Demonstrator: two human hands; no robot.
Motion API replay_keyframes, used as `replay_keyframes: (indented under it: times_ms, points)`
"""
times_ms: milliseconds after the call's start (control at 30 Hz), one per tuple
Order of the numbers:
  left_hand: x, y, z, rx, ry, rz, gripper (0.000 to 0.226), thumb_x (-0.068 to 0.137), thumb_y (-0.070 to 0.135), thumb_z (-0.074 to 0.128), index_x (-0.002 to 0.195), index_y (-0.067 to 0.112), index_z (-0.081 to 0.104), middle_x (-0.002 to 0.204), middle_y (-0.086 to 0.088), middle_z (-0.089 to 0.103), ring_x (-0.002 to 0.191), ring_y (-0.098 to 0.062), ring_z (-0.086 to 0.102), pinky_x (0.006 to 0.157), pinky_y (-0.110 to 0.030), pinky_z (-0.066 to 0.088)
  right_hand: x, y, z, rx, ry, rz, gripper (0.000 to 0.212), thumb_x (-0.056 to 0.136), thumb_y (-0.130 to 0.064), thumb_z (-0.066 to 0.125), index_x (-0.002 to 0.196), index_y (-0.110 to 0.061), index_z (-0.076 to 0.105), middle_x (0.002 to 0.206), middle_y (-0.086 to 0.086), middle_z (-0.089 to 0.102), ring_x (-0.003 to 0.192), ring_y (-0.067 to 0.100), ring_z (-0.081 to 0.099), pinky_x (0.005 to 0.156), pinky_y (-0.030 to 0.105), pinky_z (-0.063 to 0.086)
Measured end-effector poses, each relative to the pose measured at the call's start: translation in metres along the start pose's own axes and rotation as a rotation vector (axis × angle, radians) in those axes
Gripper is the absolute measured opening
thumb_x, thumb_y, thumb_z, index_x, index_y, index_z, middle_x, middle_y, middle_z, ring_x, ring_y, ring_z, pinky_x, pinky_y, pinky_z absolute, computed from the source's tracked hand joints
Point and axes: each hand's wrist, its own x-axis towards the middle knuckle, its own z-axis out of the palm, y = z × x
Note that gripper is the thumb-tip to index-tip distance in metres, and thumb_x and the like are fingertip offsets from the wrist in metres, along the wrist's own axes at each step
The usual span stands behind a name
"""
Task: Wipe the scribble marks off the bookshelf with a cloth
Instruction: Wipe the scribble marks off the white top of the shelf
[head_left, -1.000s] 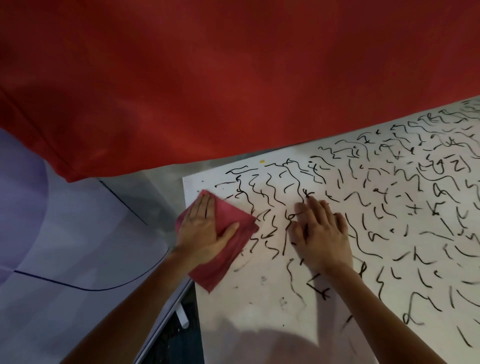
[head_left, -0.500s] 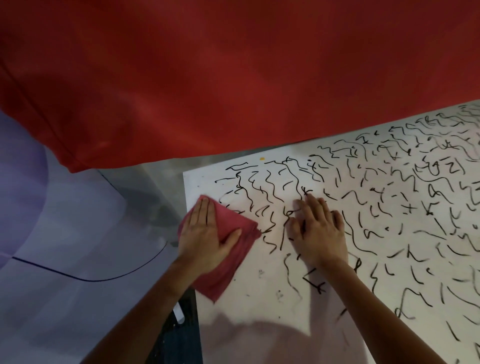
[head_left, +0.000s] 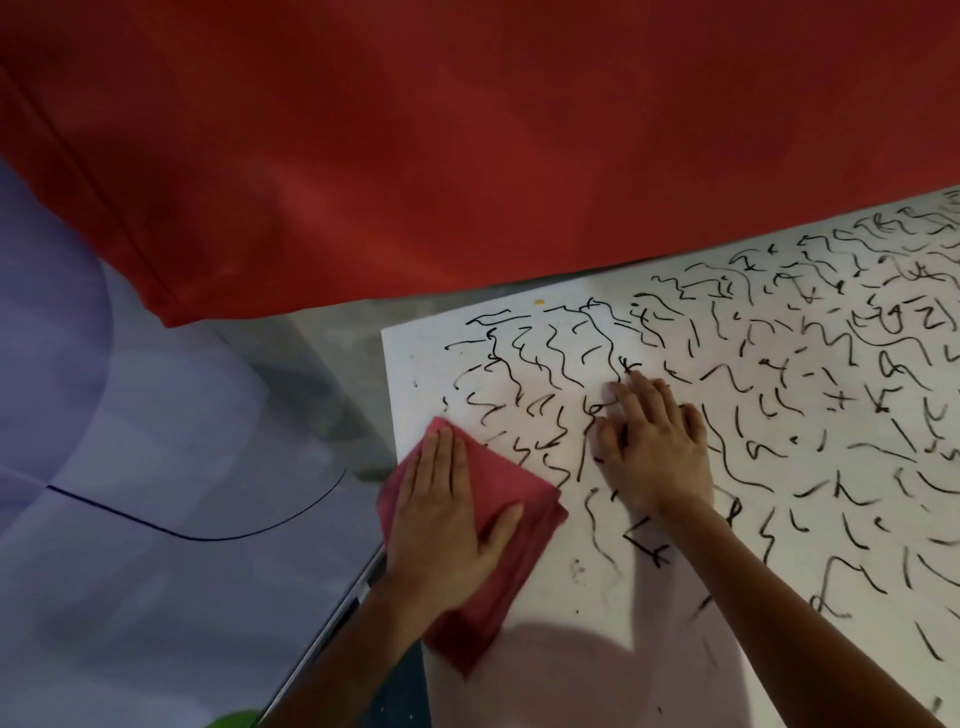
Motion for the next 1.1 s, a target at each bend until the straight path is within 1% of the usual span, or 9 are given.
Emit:
replay_keyframes:
  times_ms: [67,167,300,467,533,633,833,933,1100]
  points:
    - [0.0,-0.002,0.001,0.019,-0.023,0.017,0.117,0.057,0.082,-0.033,0.147,0.009,-0.018,0.158,-0.011,-0.015,0.141,-0.018,-0.02,0.102,-0.028,-0.026,0.0,-0.001,0.001,0.002,0.006,0.003,0.084,0.076,-0.055,-0.003,0.149,-0.026,0.026,0.159,-0.003,0.015,0.147,0.017,0.004,0.117,0.042,0.002]
    - [0.046,-0.014,-0.005,0.081,0.038,0.006,0.121,0.065,0.084,-0.022,0.152,0.002,-0.001,0.16,-0.015,-0.003,0.148,-0.024,-0.005,0.114,-0.029,-0.012,0.001,0.0,0.001,0.015,0.012,0.004,0.082,0.077,-0.056,-0.001,0.148,-0.026,0.028,0.159,-0.003,0.016,0.147,0.018,0.006,0.117,0.042,0.003]
    - [0.092,-0.009,-0.012,0.115,-0.038,-0.113,0.095,0.09,0.07,0.011,0.15,-0.004,-0.003,0.159,-0.02,-0.003,0.148,-0.027,-0.006,0.117,-0.034,-0.007,0.001,0.0,0.001,0.018,0.018,-0.001,0.083,0.076,-0.056,0.0,0.147,-0.026,0.03,0.158,-0.002,0.018,0.147,0.019,0.008,0.116,0.043,0.004]
    - [0.017,0.015,0.007,0.021,0.021,0.026,0.114,0.068,0.08,-0.023,0.149,0.0,-0.01,0.159,-0.018,-0.01,0.147,-0.025,-0.012,0.114,-0.031,-0.014,-0.001,-0.002,-0.001,0.01,0.007,0.001,0.074,0.083,-0.051,0.005,0.149,-0.025,0.027,0.159,-0.002,0.017,0.147,0.019,0.007,0.117,0.042,0.004]
    - [-0.019,0.021,0.008,-0.005,0.011,0.065,0.113,0.063,0.08,-0.03,0.147,0.005,-0.017,0.158,-0.014,-0.014,0.145,-0.021,-0.017,0.111,-0.029,-0.017,-0.001,-0.001,-0.002,0.011,0.003,-0.006,0.072,0.084,-0.049,0.007,0.149,-0.024,0.026,0.159,-0.002,0.016,0.147,0.019,0.007,0.117,0.042,0.003]
    - [-0.016,0.014,0.006,0.067,0.016,0.053,0.116,0.064,0.081,-0.025,0.149,0.003,-0.014,0.159,-0.014,-0.014,0.147,-0.022,-0.013,0.11,-0.028,-0.018,-0.002,-0.001,-0.002,0.013,0.02,-0.021,0.083,0.078,-0.054,-0.003,0.149,-0.024,0.027,0.159,-0.001,0.018,0.147,0.02,0.008,0.116,0.042,0.003]
    - [0.063,-0.005,-0.01,0.08,-0.021,-0.066,0.106,0.076,0.073,0.003,0.151,-0.002,-0.002,0.16,-0.017,-0.001,0.148,-0.025,-0.002,0.115,-0.03,-0.008,0.0,-0.001,-0.003,-0.009,-0.001,-0.012,0.06,0.093,-0.045,0.016,0.149,-0.023,0.025,0.159,-0.001,0.017,0.147,0.019,0.007,0.117,0.042,0.004]
    - [0.047,0.002,-0.005,0.045,0.0,-0.052,0.111,0.072,0.077,-0.005,0.15,-0.001,-0.005,0.16,-0.017,-0.005,0.148,-0.025,-0.005,0.114,-0.03,-0.01,0.0,0.0,-0.003,-0.012,-0.014,-0.012,0.053,0.099,-0.041,0.023,0.149,-0.023,0.024,0.159,0.0,0.016,0.147,0.019,0.006,0.117,0.043,0.003]
    - [-0.002,0.009,0.007,0.046,0.021,0.019,0.12,0.064,0.085,-0.018,0.152,0.004,-0.007,0.16,-0.012,-0.007,0.148,-0.022,-0.007,0.112,-0.027,-0.013,0.0,-0.001,-0.003,-0.008,-0.008,-0.015,0.071,0.085,-0.048,0.009,0.149,-0.023,0.025,0.159,0.0,0.018,0.147,0.02,0.008,0.117,0.043,0.004]
